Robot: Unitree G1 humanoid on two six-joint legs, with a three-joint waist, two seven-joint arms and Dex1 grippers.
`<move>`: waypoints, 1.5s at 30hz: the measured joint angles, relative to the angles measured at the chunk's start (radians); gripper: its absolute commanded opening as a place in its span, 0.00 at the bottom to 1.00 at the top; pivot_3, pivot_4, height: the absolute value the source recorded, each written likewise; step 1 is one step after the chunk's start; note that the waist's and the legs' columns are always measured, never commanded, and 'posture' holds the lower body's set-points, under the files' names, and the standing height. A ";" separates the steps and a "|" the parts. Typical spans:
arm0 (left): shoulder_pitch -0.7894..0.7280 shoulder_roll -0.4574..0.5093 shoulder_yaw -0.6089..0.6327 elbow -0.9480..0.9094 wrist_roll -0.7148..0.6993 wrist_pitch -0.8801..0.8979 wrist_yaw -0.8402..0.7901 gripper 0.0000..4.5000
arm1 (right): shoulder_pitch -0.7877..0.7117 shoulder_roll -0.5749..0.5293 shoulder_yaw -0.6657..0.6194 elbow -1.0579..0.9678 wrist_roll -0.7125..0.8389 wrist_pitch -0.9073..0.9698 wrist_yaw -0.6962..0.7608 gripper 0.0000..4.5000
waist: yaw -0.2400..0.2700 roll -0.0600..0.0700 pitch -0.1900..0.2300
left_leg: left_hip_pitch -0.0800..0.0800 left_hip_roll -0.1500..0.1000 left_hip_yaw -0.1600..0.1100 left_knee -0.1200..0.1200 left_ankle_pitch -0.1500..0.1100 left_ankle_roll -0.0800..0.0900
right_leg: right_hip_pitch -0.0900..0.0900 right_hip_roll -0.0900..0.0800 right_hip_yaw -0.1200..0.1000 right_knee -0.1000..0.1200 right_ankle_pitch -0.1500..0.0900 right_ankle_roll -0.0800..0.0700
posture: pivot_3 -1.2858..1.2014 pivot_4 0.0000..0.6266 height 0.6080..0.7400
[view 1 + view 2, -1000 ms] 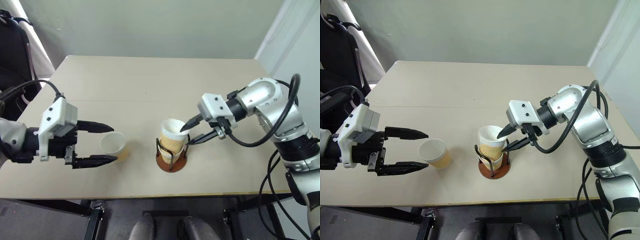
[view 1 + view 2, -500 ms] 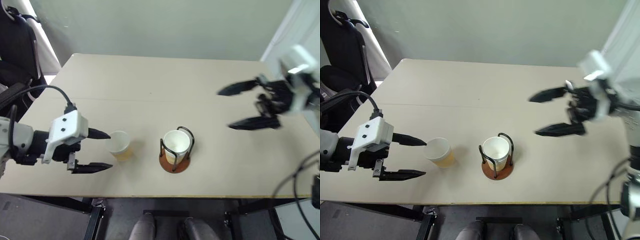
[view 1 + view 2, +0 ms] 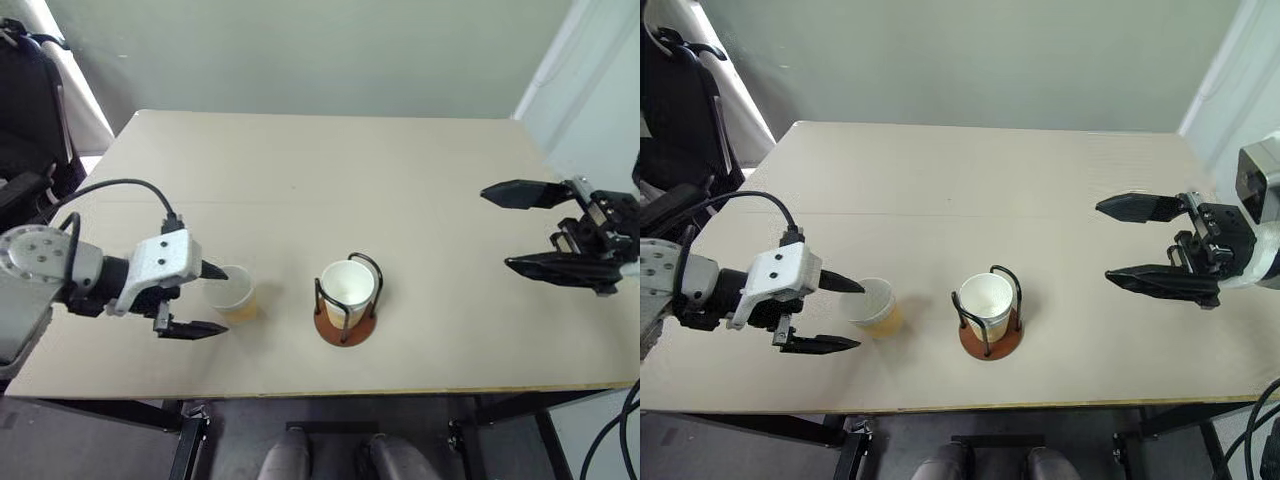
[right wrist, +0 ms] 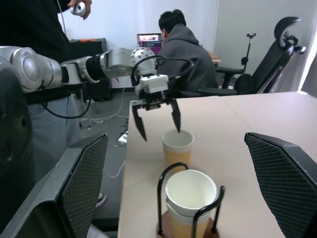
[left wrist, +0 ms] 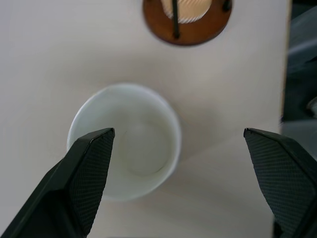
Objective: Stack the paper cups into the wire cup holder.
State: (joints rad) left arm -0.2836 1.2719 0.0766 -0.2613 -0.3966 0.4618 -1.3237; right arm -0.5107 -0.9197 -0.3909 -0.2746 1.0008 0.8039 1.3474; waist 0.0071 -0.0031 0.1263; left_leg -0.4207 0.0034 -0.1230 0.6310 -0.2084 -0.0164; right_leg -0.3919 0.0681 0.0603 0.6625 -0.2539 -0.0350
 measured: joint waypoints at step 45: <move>-0.908 -0.330 -0.374 0.346 -0.142 -0.122 -0.249 0.01 | 0.077 -0.094 -0.014 -0.056 -0.011 -0.074 -0.077 1.00 | 0.013 0.002 0.001 | -0.008 -0.006 -0.002 0.016 -0.005 0.013 | 0.004 -0.005 0.000 -0.003 0.000 0.015 | 0.52 0.24 1.00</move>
State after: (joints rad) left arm -1.1915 0.9415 -0.2974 0.0844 -0.5386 0.3398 -1.5726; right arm -0.4338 -1.0142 -0.4052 -0.3307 0.9897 0.7297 1.2701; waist 0.0204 -0.0012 0.1269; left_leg -0.4283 -0.0031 -0.1249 0.6475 -0.2132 -0.0039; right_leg -0.3879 0.0627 0.0602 0.6599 -0.2538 -0.0201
